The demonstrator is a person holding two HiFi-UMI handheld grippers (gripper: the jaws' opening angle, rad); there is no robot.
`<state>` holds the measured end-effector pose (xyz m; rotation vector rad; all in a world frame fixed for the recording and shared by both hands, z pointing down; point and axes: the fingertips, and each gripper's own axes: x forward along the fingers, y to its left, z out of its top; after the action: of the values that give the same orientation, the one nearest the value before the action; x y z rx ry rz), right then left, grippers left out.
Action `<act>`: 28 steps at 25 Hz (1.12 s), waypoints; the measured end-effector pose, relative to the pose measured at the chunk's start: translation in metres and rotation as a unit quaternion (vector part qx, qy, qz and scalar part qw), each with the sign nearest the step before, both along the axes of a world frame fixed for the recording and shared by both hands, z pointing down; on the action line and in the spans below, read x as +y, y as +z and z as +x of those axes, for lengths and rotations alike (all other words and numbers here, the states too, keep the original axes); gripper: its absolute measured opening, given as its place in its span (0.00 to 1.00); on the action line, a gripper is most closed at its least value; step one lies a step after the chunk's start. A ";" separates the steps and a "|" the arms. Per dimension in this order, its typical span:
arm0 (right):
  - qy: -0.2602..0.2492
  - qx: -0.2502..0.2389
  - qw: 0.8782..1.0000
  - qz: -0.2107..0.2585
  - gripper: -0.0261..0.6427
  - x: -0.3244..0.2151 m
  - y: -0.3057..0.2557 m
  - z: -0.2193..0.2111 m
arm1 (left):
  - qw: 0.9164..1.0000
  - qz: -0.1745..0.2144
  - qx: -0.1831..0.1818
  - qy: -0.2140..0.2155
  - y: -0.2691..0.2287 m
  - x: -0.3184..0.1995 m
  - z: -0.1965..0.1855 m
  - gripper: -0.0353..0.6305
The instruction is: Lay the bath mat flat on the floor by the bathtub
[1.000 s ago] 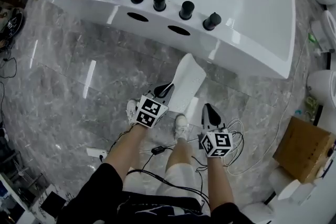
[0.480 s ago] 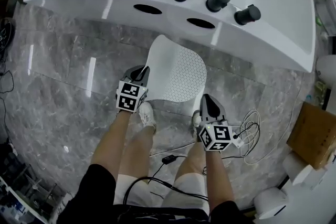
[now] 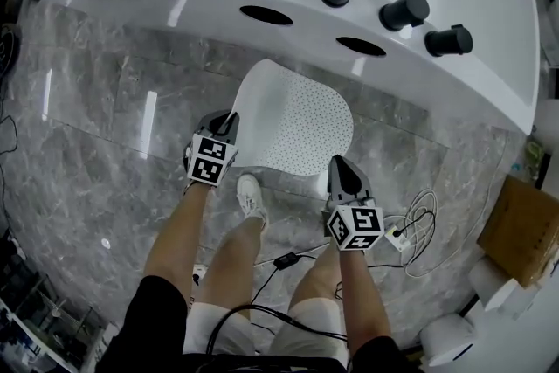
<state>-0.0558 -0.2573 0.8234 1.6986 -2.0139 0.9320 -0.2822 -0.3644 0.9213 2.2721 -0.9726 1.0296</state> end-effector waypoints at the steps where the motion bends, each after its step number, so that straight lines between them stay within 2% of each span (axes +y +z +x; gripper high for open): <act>1: -0.001 0.000 1.000 -0.004 0.08 -0.002 0.008 -0.002 | 1.000 -0.002 -0.003 0.001 0.006 0.001 -0.002 0.09; 4: -0.003 0.000 1.000 -0.010 0.08 -0.011 0.027 -0.007 | 1.000 -0.009 -0.012 0.009 0.022 0.002 -0.008 0.09; 9: -0.004 -0.013 1.000 -0.018 0.08 -0.012 0.046 -0.016 | 0.999 -0.029 -0.033 -0.009 0.042 0.006 -0.029 0.09; 15: -0.001 -0.016 1.000 -0.015 0.08 -0.011 0.050 -0.013 | 0.997 -0.022 -0.071 -0.014 0.056 -0.003 -0.056 0.10; 17: 0.001 -0.016 1.000 -0.015 0.08 -0.008 0.051 -0.011 | 0.997 -0.015 -0.068 -0.031 0.055 -0.009 -0.066 0.09; 20: 0.007 -0.015 1.000 -0.011 0.08 -0.008 0.052 -0.008 | 0.997 -0.002 -0.046 -0.060 0.042 -0.025 -0.075 0.07; 24: 0.028 -0.023 0.999 -0.008 0.08 -0.004 0.048 -0.008 | 0.997 0.015 -0.044 -0.058 0.029 -0.034 -0.081 0.07; 28: 0.029 -0.025 0.999 -0.002 0.08 -0.004 0.038 -0.014 | 0.997 0.019 -0.042 -0.068 0.021 -0.035 -0.086 0.07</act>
<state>-0.0701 -0.2614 0.8615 1.7574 -2.0016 1.0057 -0.3684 -0.3993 0.9425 2.1735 -1.1723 1.0646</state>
